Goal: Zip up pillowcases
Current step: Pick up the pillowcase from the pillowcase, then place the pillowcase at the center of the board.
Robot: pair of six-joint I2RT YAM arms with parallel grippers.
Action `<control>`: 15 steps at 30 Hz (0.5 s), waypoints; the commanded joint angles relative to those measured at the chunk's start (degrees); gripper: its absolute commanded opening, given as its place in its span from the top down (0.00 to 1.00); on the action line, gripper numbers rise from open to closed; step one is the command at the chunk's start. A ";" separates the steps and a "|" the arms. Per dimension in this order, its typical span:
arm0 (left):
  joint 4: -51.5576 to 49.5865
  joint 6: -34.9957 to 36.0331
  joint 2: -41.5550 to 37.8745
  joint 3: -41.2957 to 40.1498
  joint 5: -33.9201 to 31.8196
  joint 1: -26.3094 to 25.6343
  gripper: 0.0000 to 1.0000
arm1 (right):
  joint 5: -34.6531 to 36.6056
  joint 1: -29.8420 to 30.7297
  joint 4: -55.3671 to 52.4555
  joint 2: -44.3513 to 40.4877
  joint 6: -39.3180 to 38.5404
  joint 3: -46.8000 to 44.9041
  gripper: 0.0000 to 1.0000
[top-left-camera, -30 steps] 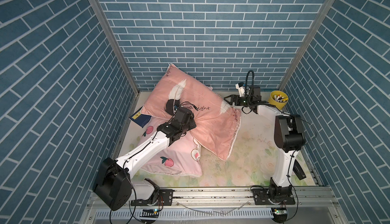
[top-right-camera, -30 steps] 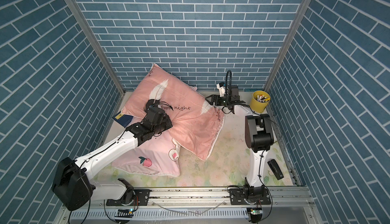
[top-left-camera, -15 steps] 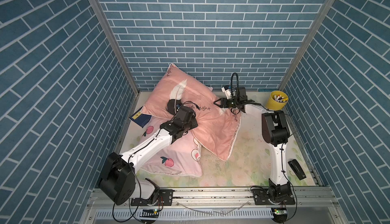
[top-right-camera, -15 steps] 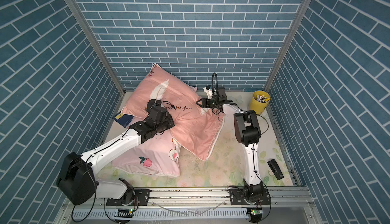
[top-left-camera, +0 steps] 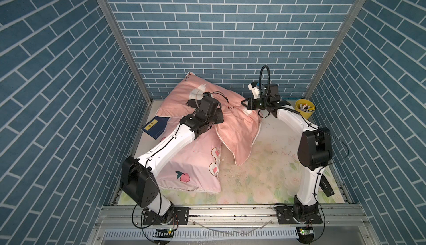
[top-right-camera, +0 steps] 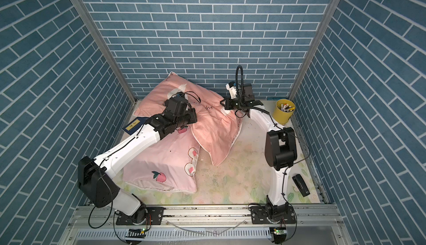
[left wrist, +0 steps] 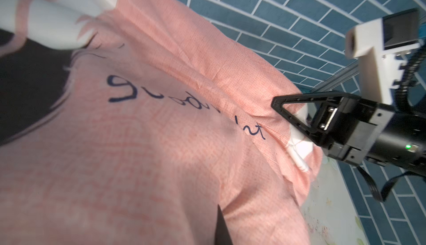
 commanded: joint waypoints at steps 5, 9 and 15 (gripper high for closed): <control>3.26 14.36 8.38 16.15 -0.61 -7.45 1.00 | 8.41 0.98 1.54 -20.49 -4.08 -12.81 1.00; 2.11 17.25 14.20 22.94 2.53 -9.33 1.00 | 15.02 -0.35 -1.55 -28.52 -4.92 -20.12 1.00; 0.45 18.29 22.97 28.24 10.74 -10.18 1.00 | 22.48 -2.21 -4.61 -41.22 -1.96 -35.29 1.00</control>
